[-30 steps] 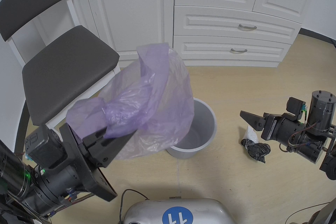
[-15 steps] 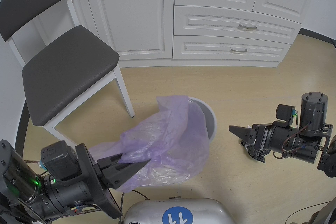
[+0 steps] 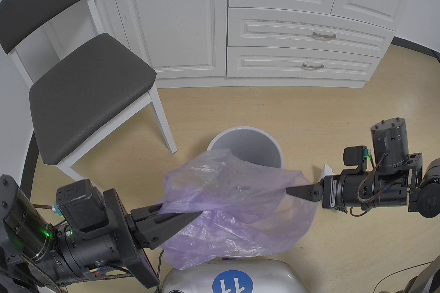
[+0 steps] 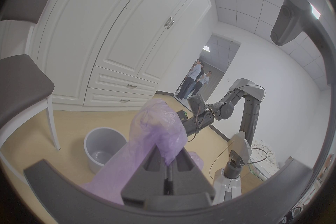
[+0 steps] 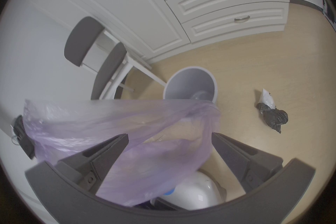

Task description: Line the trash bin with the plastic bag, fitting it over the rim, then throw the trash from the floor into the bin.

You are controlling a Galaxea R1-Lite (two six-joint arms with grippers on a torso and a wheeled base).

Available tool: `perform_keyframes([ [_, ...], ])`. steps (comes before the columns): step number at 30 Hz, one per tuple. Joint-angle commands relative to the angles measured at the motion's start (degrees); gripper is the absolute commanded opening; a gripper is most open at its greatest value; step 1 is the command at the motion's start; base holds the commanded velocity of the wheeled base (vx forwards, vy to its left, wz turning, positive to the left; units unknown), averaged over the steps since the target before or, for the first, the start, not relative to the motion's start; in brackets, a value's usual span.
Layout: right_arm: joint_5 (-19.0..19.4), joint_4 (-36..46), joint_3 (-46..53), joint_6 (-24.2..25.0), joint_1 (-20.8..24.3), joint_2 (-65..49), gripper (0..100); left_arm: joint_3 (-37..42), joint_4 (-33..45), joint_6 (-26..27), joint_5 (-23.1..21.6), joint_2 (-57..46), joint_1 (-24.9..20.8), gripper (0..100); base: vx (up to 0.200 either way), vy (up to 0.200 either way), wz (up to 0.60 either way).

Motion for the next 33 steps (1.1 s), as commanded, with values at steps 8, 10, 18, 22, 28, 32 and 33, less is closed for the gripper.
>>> perform_keyframes([
  [8, 0.2, 1.9, 1.3, -4.3, 0.0, 7.5, 100, -1.3, 3.8, 4.1, 4.5, -0.4, 1.1, 0, 0.000, 0.000, 0.00],
  [10, 0.3, 1.9, 1.3, -4.4, 0.0, 8.0, 100, -1.7, 5.4, 5.4, 6.2, -0.3, 1.6, 0, 0.000, 0.000, 0.00],
  [18, 0.4, 1.2, 1.4, -4.4, 0.2, 10.6, 100, -5.5, 15.6, 6.8, 15.3, -1.2, 1.7, 0, 0.000, 0.000, 0.00],
  [22, 2.0, 1.2, 1.3, -4.4, 0.4, 12.7, 100, -6.1, 17.2, 6.9, 15.6, -5.0, 0.6, 0, 0.000, 0.000, 0.00],
  [28, 3.4, 1.1, 1.2, -4.4, 0.4, 15.0, 100, -5.5, 17.6, 6.8, 15.6, -8.5, -1.5, 0, 0.000, 0.000, 0.00],
  [32, 6.1, 1.0, 1.3, -4.4, 0.6, 15.4, 100, -5.2, 17.7, 6.8, 15.6, -9.0, -1.5, 0, 0.000, 0.000, 0.00],
  [33, 6.1, 1.0, 1.3, -4.4, 0.6, 15.4, 100, -5.2, 17.7, 6.8, 15.6, -9.0, -1.5, 0, 0.000, 0.000, 0.00],
])
